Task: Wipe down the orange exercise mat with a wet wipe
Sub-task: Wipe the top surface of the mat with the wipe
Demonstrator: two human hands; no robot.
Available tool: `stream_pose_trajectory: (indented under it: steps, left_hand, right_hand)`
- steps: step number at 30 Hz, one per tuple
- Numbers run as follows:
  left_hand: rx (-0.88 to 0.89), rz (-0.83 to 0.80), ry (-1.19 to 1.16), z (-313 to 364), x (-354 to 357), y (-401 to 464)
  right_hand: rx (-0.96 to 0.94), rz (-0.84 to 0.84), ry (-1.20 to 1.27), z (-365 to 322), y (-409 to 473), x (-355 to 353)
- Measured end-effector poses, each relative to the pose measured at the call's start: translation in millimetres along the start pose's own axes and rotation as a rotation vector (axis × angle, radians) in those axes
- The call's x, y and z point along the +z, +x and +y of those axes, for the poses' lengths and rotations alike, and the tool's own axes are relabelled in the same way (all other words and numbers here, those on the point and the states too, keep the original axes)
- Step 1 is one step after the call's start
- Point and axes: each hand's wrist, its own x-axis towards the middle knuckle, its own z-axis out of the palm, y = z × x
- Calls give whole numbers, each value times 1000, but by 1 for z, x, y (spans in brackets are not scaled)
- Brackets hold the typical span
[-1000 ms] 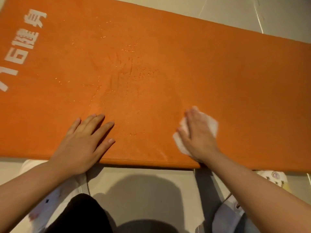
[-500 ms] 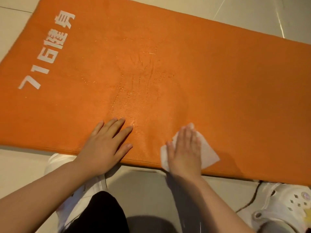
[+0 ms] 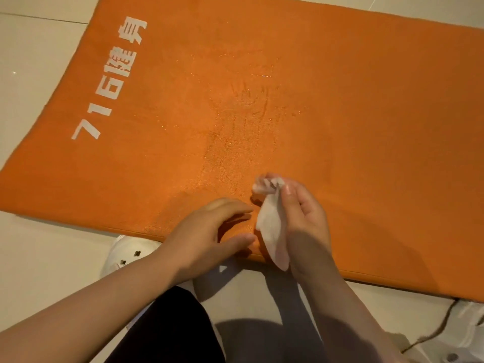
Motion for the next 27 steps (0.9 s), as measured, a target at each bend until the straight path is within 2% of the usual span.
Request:
stream_pose_trajectory:
  steps: [2,3,5,7,10,14,17,20,22,25,27]
  left_hand:
    - [-52,-22,-437,16,2,-2]
    - [-61,14,-577,20,3,-3]
    - [-57,162,-630,23,3,-5]
    - [-6,313,-471,20,-1,-6]
    - [193,438,-4,10,-15,-1]
    - [527,367,469,-1,-19,14]
    - [652,238,572,-2,1,17]
    - [677,48,710,-8,22,8]
    - [662,-12,746,-14,28,3]
    - [615,-32,730,-22,31,-3]
    - [606,-28,718,-25,31,-5]
  right_hand:
    - [-32,-67,137,-16,-1,19]
    - [-52,-77,181,-20,-1,26]
    - [-52,-50,254,-22,1,30]
    - [-48,-4,246,-18,3,26]
    - [-58,25,149,-8,3,12]
    - [9,51,98,1,3,-14]
    - [7,105,6,0,8,-42]
    - [-15,181,-230,-1,10,-66]
    - [-38,198,-350,2,9,-66]
    - [-70,129,-416,3,1,-46]
    - [-4,31,-503,5,-5,-29]
